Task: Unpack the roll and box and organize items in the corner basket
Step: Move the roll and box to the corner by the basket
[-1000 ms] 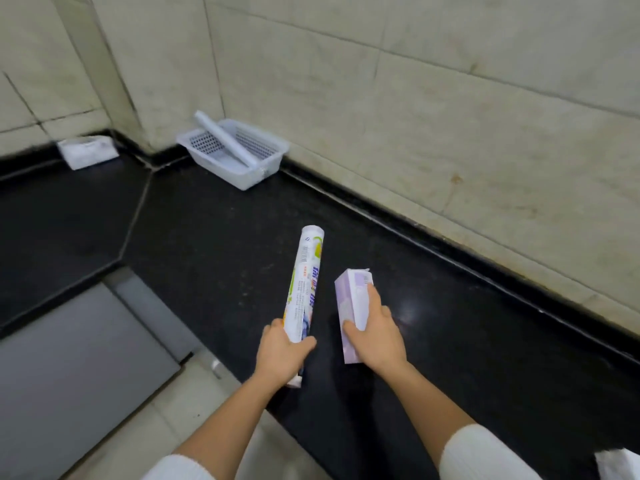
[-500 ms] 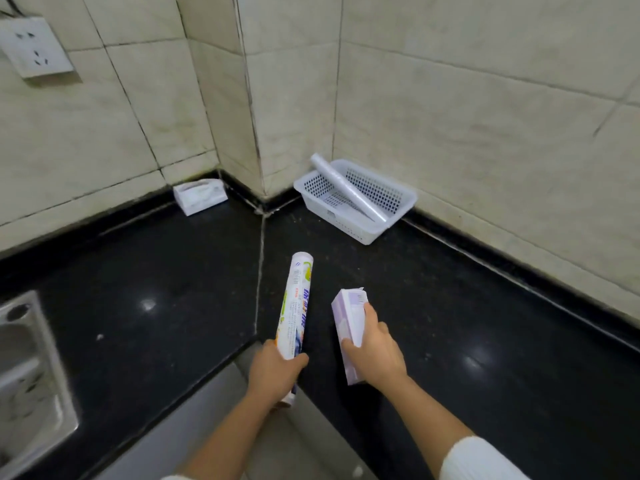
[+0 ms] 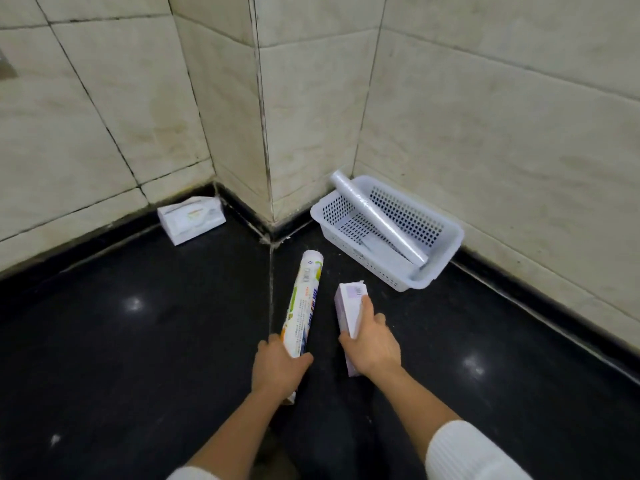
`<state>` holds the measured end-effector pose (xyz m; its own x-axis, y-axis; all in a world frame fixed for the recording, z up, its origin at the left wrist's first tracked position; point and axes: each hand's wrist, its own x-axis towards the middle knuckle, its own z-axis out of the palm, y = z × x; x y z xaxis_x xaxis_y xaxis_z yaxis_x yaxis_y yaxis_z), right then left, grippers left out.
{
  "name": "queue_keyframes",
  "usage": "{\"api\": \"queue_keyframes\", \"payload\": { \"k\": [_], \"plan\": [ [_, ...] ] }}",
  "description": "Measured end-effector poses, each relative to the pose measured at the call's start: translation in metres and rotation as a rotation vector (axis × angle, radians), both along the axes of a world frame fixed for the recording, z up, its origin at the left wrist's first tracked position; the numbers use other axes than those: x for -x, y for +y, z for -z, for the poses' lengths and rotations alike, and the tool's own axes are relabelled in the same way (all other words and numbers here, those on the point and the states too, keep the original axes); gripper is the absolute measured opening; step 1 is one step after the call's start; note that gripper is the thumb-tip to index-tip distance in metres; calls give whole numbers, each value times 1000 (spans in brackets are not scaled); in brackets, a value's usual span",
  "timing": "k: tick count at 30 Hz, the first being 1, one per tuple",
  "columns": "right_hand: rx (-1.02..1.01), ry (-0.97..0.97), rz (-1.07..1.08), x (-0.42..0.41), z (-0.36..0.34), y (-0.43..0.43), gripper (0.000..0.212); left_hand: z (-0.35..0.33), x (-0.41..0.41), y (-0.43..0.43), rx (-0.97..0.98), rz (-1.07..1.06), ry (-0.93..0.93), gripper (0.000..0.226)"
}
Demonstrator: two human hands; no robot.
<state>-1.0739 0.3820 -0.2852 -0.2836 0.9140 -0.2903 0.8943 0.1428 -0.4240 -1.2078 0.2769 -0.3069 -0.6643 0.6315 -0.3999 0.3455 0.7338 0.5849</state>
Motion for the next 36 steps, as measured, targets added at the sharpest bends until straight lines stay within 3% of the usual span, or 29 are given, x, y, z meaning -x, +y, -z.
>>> {"api": "queue_keyframes", "payload": {
  "k": [8, 15, 17, 20, 23, 25, 27, 29, 36],
  "plan": [
    [-13, -69, 22, 15, 12, 4, 93, 11, 8, 9, 8, 128, 59, 69],
    [-10, -33, 83, 11, 8, -3, 93, 0, 20, 16, 7, 228, 60, 92],
    [7, -41, 101, 9, 5, -5, 90, -5, 24, 18, -45, 240, 102, 86],
    [21, -11, 120, 3, -3, -9, 70, -14, 23, 21, -226, 257, 155, 67],
    [-24, 156, 143, -4, -17, -18, 56, -27, 15, 30, -349, 274, 38, 56],
    [-77, 318, 149, -8, -31, -24, 48, -38, 10, 38, -355, 240, -141, 58],
    [-90, 474, 152, -13, -45, -30, 57, -50, 5, 44, -382, 206, -385, 59],
    [-71, 585, 156, -18, -57, -35, 65, -61, 2, 46, -476, 246, -569, 44],
    [-49, 690, 63, -30, -81, -45, 58, -81, -1, 40, -649, 266, -723, 52]
  ]
}}
